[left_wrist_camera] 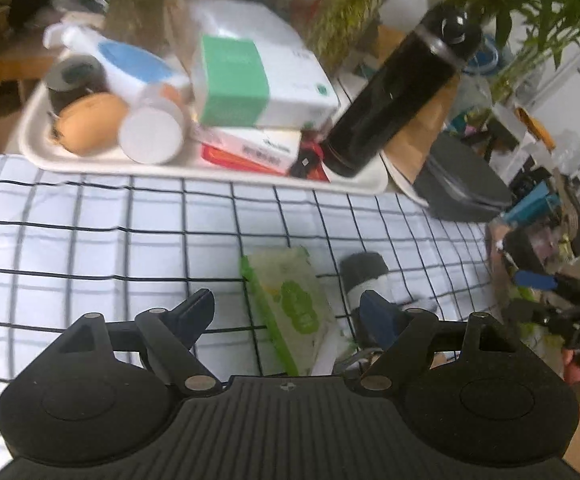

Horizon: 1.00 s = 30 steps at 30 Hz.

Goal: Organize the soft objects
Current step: 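Grasp the green wipes pack with the left tool while the right tool grasps the white case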

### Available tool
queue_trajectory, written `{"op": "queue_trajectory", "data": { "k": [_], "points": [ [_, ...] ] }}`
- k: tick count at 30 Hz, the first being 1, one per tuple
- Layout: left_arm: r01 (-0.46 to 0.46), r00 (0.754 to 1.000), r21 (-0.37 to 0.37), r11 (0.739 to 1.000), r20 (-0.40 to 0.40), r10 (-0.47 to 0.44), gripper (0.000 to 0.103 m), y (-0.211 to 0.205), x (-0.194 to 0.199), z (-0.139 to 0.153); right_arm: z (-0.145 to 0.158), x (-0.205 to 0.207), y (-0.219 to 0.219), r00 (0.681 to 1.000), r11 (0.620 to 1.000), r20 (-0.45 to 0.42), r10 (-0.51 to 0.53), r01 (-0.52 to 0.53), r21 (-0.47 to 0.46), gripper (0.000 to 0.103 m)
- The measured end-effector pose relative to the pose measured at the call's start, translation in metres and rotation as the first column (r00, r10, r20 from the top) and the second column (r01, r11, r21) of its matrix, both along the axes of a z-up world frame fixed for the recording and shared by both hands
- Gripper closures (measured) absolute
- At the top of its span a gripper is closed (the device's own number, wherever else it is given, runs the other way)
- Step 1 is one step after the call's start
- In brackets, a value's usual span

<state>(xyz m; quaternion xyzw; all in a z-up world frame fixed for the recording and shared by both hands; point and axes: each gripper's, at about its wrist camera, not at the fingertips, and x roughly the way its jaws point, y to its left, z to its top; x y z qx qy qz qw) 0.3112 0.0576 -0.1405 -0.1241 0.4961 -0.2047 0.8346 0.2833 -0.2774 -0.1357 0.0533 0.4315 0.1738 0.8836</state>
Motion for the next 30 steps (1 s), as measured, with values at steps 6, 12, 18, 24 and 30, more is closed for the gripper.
{"op": "queue_trajectory", "data": {
  "k": [6,12,18,24,30],
  "points": [
    [0.073,0.996,0.017,0.997,-0.050,-0.072,0.023,-0.017,0.018,-0.019,-0.001,0.009,-0.001,1.000,1.000,-0.002,-0.008,0.008,-0.006,0.000],
    [0.101,0.991,0.036,0.994,-0.087,-0.098,0.023,-0.031,0.036,-0.034,-0.001,0.015,-0.002,1.000,1.000,-0.002,-0.017,0.017,0.000,0.000],
    [0.167,0.984,0.109,0.980,-0.085,-0.159,0.024,-0.054,0.044,-0.043,-0.002,0.020,-0.001,1.000,1.000,-0.001,-0.007,0.007,-0.006,0.000],
    [0.272,0.956,0.373,0.887,-0.002,-0.293,0.038,-0.088,0.028,-0.044,-0.004,0.024,0.003,1.000,1.000,-0.003,0.000,0.000,-0.012,0.000],
    [0.230,0.958,0.453,0.861,0.052,-0.283,0.044,-0.079,0.026,-0.042,-0.006,0.025,0.008,1.000,0.999,0.001,0.022,-0.022,-0.029,0.000]
  ]
}}
